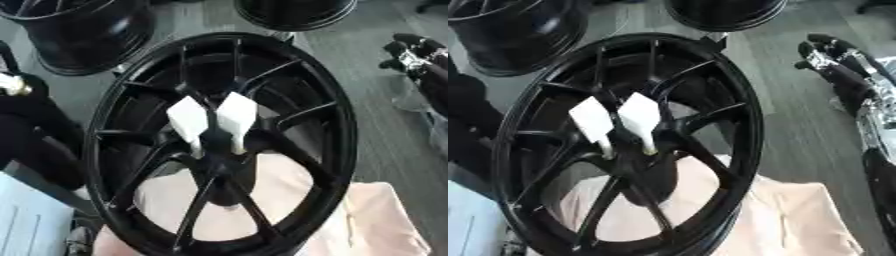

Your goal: Pull the pin out of the wheel hub.

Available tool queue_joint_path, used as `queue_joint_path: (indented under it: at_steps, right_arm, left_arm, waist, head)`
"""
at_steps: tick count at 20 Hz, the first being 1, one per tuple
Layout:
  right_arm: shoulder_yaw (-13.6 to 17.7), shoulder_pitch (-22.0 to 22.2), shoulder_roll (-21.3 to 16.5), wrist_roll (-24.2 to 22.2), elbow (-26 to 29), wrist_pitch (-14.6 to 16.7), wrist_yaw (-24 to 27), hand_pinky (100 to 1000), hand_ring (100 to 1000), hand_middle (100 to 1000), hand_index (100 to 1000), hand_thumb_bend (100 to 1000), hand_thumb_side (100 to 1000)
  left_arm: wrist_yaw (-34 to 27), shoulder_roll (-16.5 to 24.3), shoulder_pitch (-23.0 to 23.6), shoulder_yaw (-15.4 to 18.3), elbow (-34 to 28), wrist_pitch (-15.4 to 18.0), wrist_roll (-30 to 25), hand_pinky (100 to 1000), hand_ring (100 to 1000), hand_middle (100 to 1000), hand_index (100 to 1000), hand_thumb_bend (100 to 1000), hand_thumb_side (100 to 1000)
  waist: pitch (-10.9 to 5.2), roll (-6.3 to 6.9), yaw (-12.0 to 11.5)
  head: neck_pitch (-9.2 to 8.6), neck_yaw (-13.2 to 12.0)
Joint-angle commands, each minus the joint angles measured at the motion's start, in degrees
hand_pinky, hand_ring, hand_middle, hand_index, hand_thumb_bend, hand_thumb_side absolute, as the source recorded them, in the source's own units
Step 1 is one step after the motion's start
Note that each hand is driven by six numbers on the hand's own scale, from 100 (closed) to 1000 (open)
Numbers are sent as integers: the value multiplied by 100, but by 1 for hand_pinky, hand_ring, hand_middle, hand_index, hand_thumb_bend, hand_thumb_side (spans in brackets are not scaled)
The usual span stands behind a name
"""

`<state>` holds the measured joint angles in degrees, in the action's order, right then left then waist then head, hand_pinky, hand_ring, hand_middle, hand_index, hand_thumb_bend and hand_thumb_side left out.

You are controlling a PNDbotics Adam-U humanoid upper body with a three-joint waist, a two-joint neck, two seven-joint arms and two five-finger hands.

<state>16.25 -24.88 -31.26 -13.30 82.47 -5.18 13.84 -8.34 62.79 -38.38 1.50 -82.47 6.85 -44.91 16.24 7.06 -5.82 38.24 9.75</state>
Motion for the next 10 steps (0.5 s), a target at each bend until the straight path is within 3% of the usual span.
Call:
queue_joint_path:
  at_steps: [1, 3, 7, 10]
  right_arm:
    - [72, -19, -226, 41, 60, 26, 29, 959, 679, 766, 861, 305, 397]
    - [80, -3, -228, 50, 51, 38, 27, 959, 679, 766, 861, 305, 397]
    - [86, 13, -224, 56, 36, 62, 22, 959, 678, 766, 861, 305, 398]
    - [86, 13, -219, 56, 31, 67, 24, 959, 678, 766, 861, 306, 399]
  left_arm:
    - [-69, 387, 213, 369, 295, 0, 256, 766, 626, 483, 460, 275, 100]
    - [18, 409, 396, 428, 468, 2, 320, 772, 646, 506, 494, 311, 100]
    - [415, 414, 699, 483, 679, -1, 323, 855, 803, 734, 758, 431, 100]
    - [731, 385, 801, 502, 759, 29, 263, 874, 837, 767, 820, 464, 100]
  waist:
    - [-136, -40, -23]
    - [-130, -57, -35]
    - [-114, -79, -49]
    - [-108, -92, -57]
  head:
    - [-37, 40]
    - [-66, 45]
    - [-124, 28]
    - [-148, 29]
